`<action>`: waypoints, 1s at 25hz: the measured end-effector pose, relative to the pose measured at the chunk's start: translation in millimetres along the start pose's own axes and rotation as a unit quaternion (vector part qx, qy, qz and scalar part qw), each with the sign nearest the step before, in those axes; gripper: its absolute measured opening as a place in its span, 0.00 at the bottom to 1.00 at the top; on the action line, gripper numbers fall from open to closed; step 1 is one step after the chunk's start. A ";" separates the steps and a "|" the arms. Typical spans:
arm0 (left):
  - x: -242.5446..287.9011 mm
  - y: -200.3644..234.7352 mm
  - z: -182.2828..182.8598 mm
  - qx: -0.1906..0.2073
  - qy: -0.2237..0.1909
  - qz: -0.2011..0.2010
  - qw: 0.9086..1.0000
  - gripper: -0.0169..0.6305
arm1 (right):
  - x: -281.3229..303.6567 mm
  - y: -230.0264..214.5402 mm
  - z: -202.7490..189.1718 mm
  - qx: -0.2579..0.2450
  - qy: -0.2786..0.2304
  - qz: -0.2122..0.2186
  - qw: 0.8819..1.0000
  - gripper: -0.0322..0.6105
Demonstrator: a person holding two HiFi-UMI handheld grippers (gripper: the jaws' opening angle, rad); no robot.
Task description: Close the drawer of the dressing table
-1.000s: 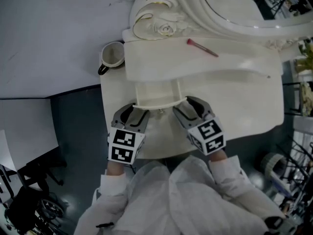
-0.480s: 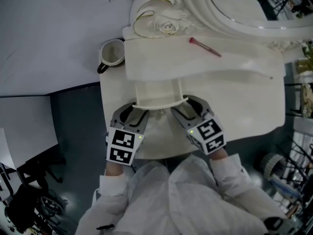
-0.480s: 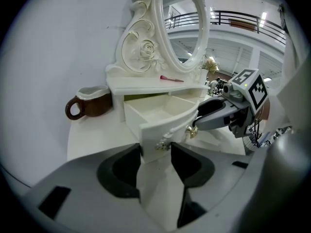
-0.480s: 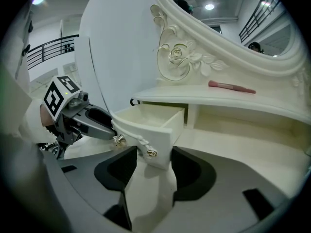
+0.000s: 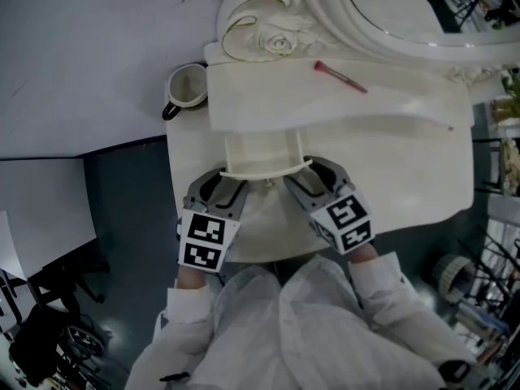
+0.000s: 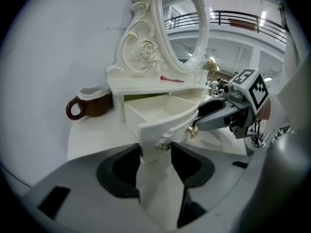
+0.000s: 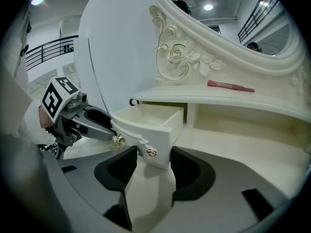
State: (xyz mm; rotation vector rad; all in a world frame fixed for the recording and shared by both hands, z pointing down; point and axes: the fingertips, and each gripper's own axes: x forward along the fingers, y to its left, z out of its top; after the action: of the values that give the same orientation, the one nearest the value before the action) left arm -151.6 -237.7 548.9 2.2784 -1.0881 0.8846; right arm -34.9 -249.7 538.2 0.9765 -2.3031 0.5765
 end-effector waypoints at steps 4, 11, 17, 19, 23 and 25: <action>-0.5 0.0 0.0 0.007 0.001 0.001 1.000 0.31 | -0.7 0.2 -0.2 -0.003 0.001 -0.004 1.000 0.36; -1.1 1.0 0.3 0.025 0.005 0.012 1.000 0.31 | -2.2 -1.6 -0.8 -0.009 0.006 -0.006 1.000 0.36; -1.4 -1.8 3.1 0.037 -0.001 0.012 0.999 0.31 | -6.1 -4.0 -1.8 -0.014 0.005 -0.010 1.000 0.36; -1.5 -1.7 5.6 0.039 -0.004 0.012 0.999 0.31 | -7.2 -5.0 0.5 -0.019 0.002 -0.013 1.000 0.36; -3.3 0.5 10.4 0.043 -0.010 0.018 0.999 0.31 | -8.2 -5.8 6.2 -0.030 -0.003 -0.017 0.999 0.36; -4.0 1.4 12.4 0.045 -0.012 0.021 0.999 0.31 | -8.3 -6.4 8.7 -0.035 -0.005 -0.018 0.999 0.36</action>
State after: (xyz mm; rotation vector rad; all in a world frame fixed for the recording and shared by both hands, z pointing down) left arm -150.3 -244.4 537.7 2.3516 -1.1317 0.9433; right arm -28.2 -254.6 527.4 0.9883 -2.2940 0.4734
